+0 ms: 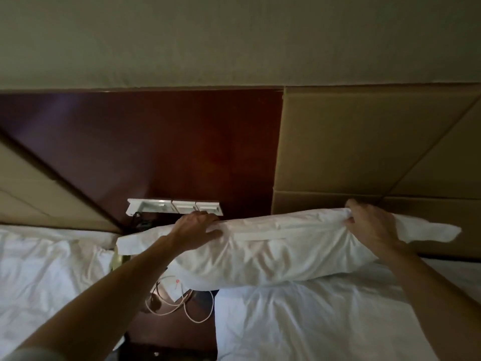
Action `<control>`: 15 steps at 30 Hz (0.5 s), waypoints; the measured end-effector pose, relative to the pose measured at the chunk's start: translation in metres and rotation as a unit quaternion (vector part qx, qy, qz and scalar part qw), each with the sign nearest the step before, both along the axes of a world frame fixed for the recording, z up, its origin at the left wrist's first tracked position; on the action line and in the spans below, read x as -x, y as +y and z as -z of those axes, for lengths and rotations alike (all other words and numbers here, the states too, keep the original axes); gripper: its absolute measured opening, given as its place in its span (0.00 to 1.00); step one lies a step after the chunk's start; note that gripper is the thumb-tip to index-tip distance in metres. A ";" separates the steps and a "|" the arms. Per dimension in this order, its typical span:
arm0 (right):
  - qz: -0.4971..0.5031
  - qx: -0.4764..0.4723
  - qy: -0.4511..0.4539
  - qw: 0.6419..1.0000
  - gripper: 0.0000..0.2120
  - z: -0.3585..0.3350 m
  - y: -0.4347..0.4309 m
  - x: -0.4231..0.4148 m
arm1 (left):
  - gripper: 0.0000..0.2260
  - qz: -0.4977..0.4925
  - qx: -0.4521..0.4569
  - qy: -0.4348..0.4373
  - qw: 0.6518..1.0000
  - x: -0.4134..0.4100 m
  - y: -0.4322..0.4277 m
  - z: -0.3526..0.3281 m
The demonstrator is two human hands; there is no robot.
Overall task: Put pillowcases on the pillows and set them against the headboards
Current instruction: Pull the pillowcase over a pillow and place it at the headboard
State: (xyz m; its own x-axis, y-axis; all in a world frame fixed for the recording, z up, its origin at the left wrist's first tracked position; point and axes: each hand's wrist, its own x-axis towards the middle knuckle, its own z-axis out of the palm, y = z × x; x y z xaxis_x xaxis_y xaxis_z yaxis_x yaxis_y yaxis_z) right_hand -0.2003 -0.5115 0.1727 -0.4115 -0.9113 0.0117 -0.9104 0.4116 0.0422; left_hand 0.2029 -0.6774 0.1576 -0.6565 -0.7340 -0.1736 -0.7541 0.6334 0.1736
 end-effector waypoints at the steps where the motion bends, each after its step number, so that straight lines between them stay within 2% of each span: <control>1: -0.005 0.008 0.005 1.000 0.06 0.001 0.002 -0.001 | 0.18 -0.007 -0.010 0.007 1.000 -0.002 0.003 0.003; 6: -0.011 0.030 0.011 0.999 0.05 0.000 0.010 -0.011 | 0.13 -0.006 0.006 -0.022 1.000 0.003 0.005 0.003; 9: -0.007 0.026 0.009 1.000 0.02 -0.009 0.019 -0.013 | 0.13 -0.004 0.021 -0.028 0.999 0.004 0.003 -0.005; 15: -0.006 0.035 0.048 0.998 0.05 -0.046 0.053 -0.020 | 0.13 0.086 -0.005 -0.050 0.995 -0.008 -0.002 -0.035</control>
State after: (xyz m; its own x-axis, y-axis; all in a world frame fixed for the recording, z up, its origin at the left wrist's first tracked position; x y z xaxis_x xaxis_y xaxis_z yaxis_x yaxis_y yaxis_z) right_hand -0.1805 -0.4589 0.2185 -0.3937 -0.9121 0.1145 -0.9087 0.4050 0.1010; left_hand 0.2111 -0.6799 0.1928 -0.7513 -0.6101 -0.2515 -0.6484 0.7533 0.1098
